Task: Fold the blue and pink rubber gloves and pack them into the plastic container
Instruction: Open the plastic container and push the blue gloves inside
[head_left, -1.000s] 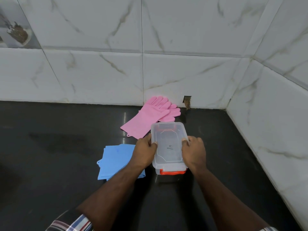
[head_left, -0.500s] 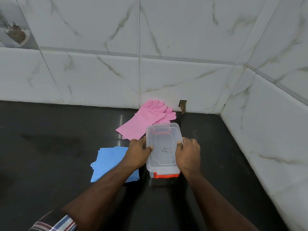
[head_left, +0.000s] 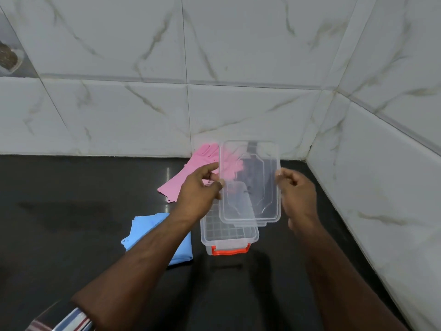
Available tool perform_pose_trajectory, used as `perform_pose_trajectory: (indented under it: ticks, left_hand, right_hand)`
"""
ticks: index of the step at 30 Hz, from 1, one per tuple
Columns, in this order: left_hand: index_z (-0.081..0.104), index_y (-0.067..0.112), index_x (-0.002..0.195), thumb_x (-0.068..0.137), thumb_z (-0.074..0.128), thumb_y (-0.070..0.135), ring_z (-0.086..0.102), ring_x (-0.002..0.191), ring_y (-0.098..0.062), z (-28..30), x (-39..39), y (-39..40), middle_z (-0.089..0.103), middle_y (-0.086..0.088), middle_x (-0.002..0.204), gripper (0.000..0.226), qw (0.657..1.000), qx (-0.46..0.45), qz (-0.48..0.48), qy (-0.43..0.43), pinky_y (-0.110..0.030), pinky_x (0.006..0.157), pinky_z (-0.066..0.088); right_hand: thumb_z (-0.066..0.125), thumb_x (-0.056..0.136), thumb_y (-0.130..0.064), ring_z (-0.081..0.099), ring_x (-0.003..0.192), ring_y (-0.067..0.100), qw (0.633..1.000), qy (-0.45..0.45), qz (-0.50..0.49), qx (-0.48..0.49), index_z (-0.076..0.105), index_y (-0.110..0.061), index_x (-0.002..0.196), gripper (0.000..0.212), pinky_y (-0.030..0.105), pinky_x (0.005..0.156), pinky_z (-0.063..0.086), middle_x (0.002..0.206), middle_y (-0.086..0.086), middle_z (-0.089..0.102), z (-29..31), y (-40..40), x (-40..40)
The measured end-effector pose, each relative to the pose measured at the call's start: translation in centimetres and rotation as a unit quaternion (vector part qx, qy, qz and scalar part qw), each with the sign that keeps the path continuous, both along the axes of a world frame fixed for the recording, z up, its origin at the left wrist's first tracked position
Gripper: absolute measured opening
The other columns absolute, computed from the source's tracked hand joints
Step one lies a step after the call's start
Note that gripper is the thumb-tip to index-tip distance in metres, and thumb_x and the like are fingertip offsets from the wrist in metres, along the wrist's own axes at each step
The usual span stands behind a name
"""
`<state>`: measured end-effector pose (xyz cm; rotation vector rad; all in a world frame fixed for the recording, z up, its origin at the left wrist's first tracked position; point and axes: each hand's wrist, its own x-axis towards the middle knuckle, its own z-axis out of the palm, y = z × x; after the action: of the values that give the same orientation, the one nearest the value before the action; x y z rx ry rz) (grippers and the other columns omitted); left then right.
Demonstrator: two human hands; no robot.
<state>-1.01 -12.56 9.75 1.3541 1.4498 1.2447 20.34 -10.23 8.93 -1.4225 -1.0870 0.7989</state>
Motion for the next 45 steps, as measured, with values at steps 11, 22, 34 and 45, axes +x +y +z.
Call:
perform_pose_trajectory:
  ticks: [11, 22, 34, 45]
  left_hand:
    - [0.071, 0.026, 0.097, 0.096, 0.052, 0.000, 0.069, 0.093, -0.009, -1.2, 5.6, -0.2, 0.069, 0.003, 0.108, 0.032, 0.994, -0.038, -0.089, 0.043, -0.030, 0.087, 0.059]
    - [0.070, 0.031, 0.108, 0.098, 0.057, 0.017, 0.072, 0.093, -0.023, -4.0, 8.2, -0.4, 0.070, 0.008, 0.112, 0.022, 0.984, -0.082, -0.108, 0.111, -0.036, 0.075, 0.063]
    - [0.070, 0.028, 0.104, 0.100, 0.056, 0.014, 0.070, 0.086, -0.001, -3.6, 5.4, -0.4, 0.072, 0.011, 0.096, 0.020, 0.994, -0.034, -0.087, 0.063, -0.027, 0.084, 0.058]
    - [0.075, 0.023, 0.094, 0.093, 0.058, 0.004, 0.071, 0.086, -0.019, -4.6, -5.2, -0.4, 0.076, 0.007, 0.088, 0.025, 0.998, -0.010, 0.061, 0.033, -0.033, 0.079, 0.056]
  right_hand:
    - [0.067, 0.084, 0.005, 0.069, 0.086, 0.023, 0.966, 0.224, 0.060, -0.115, 0.066, -0.005, 0.103, 0.022, 0.030, 0.063, 0.061, 0.102, 0.010, 0.071, -1.4, -0.7, 8.7]
    - [0.067, 0.079, 0.017, 0.070, 0.087, 0.028, 0.965, 0.190, -0.038, -0.178, 0.064, -0.002, 0.114, 0.039, 0.025, 0.065, 0.061, 0.100, 0.013, 0.072, -9.8, -0.1, 10.8]
    - [0.066, 0.082, 0.005, 0.065, 0.100, 0.024, 0.979, -0.043, -0.084, -0.181, 0.063, -0.003, 0.122, 0.041, 0.036, 0.092, 0.050, 0.113, 0.011, 0.069, -10.7, 0.2, 10.3]
    - [0.069, 0.086, -0.011, 0.066, 0.100, 0.015, 0.988, -0.099, 0.012, -0.119, 0.063, -0.015, 0.122, 0.038, 0.040, 0.094, 0.054, 0.108, 0.000, 0.069, -6.2, 0.9, -1.0]
